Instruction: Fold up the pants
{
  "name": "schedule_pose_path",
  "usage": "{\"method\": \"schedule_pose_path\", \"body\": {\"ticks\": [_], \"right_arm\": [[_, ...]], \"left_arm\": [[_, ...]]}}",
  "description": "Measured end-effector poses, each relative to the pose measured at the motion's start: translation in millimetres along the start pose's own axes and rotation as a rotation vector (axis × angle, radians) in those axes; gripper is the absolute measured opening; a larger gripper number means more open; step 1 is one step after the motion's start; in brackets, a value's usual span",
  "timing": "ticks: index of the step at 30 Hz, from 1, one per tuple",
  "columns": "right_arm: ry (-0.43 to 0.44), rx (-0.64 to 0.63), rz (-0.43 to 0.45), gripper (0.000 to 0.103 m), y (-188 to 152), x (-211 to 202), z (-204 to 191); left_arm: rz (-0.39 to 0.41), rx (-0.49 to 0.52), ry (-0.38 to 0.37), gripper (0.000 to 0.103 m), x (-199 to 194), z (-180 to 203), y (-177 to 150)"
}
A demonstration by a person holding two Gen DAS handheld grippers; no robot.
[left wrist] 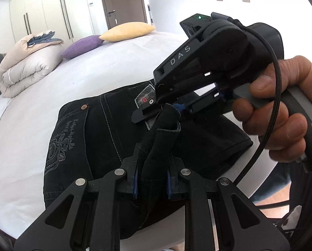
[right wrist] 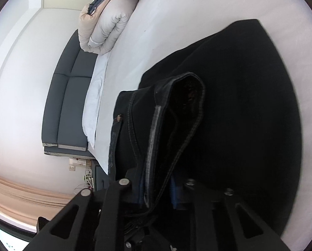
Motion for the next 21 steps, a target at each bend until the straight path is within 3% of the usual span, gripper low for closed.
{"method": "schedule_pose_path", "body": {"ticks": [9,21], "right_arm": [[-0.057,-0.147,0.074,0.013,14,-33,-15],[-0.050,-0.125,0.139,0.013,21,-51,13]], "left_arm": [[0.028,0.080,-0.038,0.017,36,11,38],[0.009,0.151,-0.082,0.017,66,44,57]]}}
Point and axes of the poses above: each gripper's, at about its wrist camera, not at the fingertips, and x roughly the way its jaws point, z to its right, y to its top, the point moved 1 cm from there along x, roughly the way its jaws point, and after that the axes turned 6 degrees about x, right-handed, at the moved point
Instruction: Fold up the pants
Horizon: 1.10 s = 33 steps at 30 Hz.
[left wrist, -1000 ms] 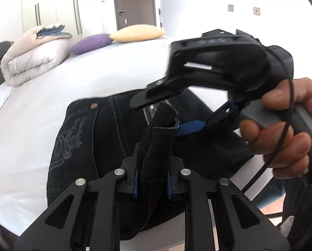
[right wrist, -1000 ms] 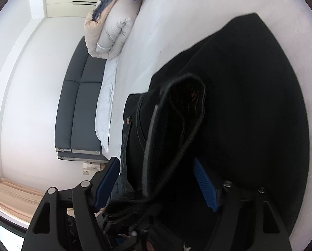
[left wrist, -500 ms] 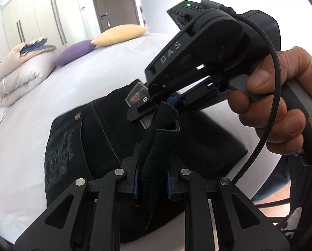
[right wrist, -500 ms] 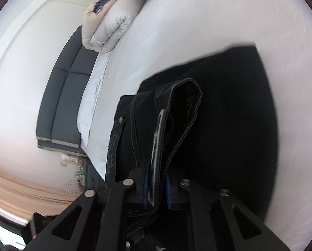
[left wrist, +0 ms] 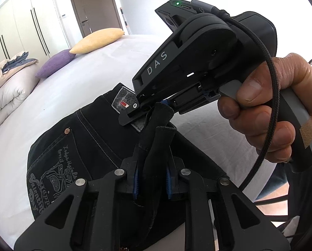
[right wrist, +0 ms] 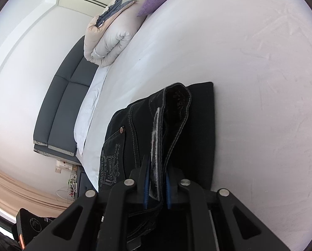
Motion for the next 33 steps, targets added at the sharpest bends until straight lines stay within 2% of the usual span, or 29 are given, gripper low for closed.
{"method": "schedule_pose_path", "body": {"ticks": [4,8,11,14,15,16,17,20,22,23,24,27,29,30,32,33], "right_arm": [[0.010,0.027,0.019,0.013,-7,-4,12],[0.035,0.084,0.049,0.013,-15,-9,30],[0.041,0.089,0.061,0.017,-20,-7,33],[0.038,0.067,0.069,0.032,-25,-14,27],[0.032,0.062,0.080,0.037,-28,-19,26],[0.018,0.062,0.093,0.038,-30,-25,25],[0.001,0.063,0.106,0.040,-32,-30,25],[-0.089,0.071,0.162,0.042,-37,-50,22],[-0.088,0.048,0.182,0.034,-38,-61,10],[-0.087,0.024,0.181,0.020,-39,-62,1],[-0.095,-0.005,0.174,0.014,-40,-61,-8],[-0.123,-0.087,0.119,0.014,-45,-45,-33],[-0.167,-0.081,0.072,0.014,-51,-27,-29],[-0.196,-0.053,0.052,0.011,-56,-18,-20],[-0.213,-0.050,0.086,0.000,-64,-17,-8],[-0.192,-0.050,0.100,0.000,-67,-19,-4]], "left_arm": [[-0.010,0.013,-0.012,0.017,8,12,0],[-0.021,0.028,-0.014,0.018,18,3,-7],[-0.016,0.019,-0.007,0.024,17,-1,-8],[-0.016,-0.042,-0.067,0.040,10,-11,-13],[-0.002,-0.071,-0.098,0.057,3,-16,-16],[0.015,-0.091,-0.114,0.066,-5,-21,-19],[0.037,-0.114,-0.127,0.067,-14,-26,-23],[0.083,-0.195,-0.152,0.067,-36,-51,-34],[0.102,-0.253,-0.142,0.067,-44,-73,-39],[0.104,-0.281,-0.127,0.067,-44,-86,-43],[0.101,-0.309,-0.107,0.067,-44,-102,-46],[0.079,-0.370,-0.063,0.065,-33,-139,-54],[0.038,-0.420,-0.031,0.051,-19,-168,-58],[0.013,-0.440,-0.024,0.045,-14,-183,-60],[-0.035,-0.459,0.008,0.036,4,-207,-56],[-0.053,-0.453,0.019,0.035,12,-215,-54]]}}
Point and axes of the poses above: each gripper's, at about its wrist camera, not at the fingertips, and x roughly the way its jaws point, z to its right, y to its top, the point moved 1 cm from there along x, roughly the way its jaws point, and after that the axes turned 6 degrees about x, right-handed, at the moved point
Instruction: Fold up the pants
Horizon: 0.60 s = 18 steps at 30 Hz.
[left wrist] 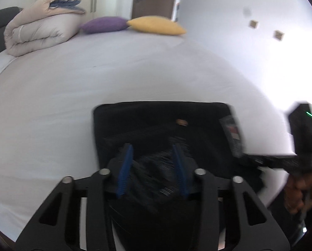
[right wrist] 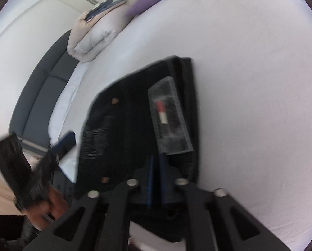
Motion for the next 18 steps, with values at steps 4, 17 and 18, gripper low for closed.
{"method": "schedule_pose_path", "body": {"ticks": [4,17,18], "right_arm": [[0.030,0.040,0.017,0.000,-2,-1,10],[0.016,0.023,0.073,0.000,-9,5,13],[0.013,0.025,0.075,0.000,-10,4,13]], "left_arm": [[-0.050,0.059,0.063,0.033,29,-20,21],[-0.096,0.102,0.110,0.033,40,-1,-52],[-0.093,0.102,0.113,0.033,38,-1,-54]]}}
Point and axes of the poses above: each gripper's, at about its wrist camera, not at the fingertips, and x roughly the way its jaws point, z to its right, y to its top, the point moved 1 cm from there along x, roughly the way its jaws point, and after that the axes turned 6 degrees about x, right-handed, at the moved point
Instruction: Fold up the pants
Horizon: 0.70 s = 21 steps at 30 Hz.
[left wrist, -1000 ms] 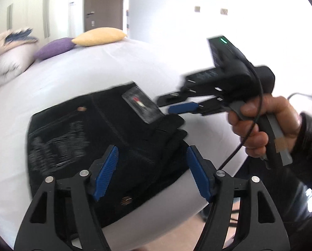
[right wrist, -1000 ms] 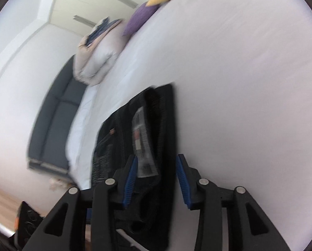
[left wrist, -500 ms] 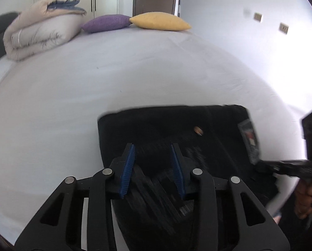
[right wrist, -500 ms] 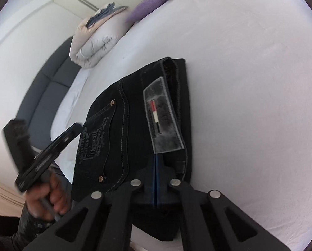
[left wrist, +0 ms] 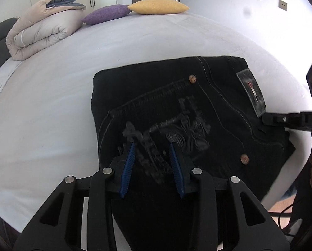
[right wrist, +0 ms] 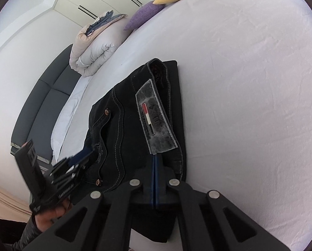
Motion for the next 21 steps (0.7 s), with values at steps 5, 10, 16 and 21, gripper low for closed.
{"method": "schedule_pose_path", "body": {"ticks": [5,10,16,21], "right_arm": [[-0.036,-0.007,0.011,0.000,-9,-18,-6],[-0.084,-0.073,0.015,0.002,-21,-33,-19],[-0.079,-0.067,0.026,0.001,-27,-28,-14],[-0.072,-0.094,0.042,0.011,-24,-34,-19]], "left_arm": [[0.002,-0.024,-0.014,0.033,-12,-1,-7],[0.005,-0.035,-0.017,0.033,-17,-1,-8],[0.008,-0.040,-0.009,0.033,-15,-2,-6],[0.027,-0.086,-0.027,0.037,-32,-2,-8]]}}
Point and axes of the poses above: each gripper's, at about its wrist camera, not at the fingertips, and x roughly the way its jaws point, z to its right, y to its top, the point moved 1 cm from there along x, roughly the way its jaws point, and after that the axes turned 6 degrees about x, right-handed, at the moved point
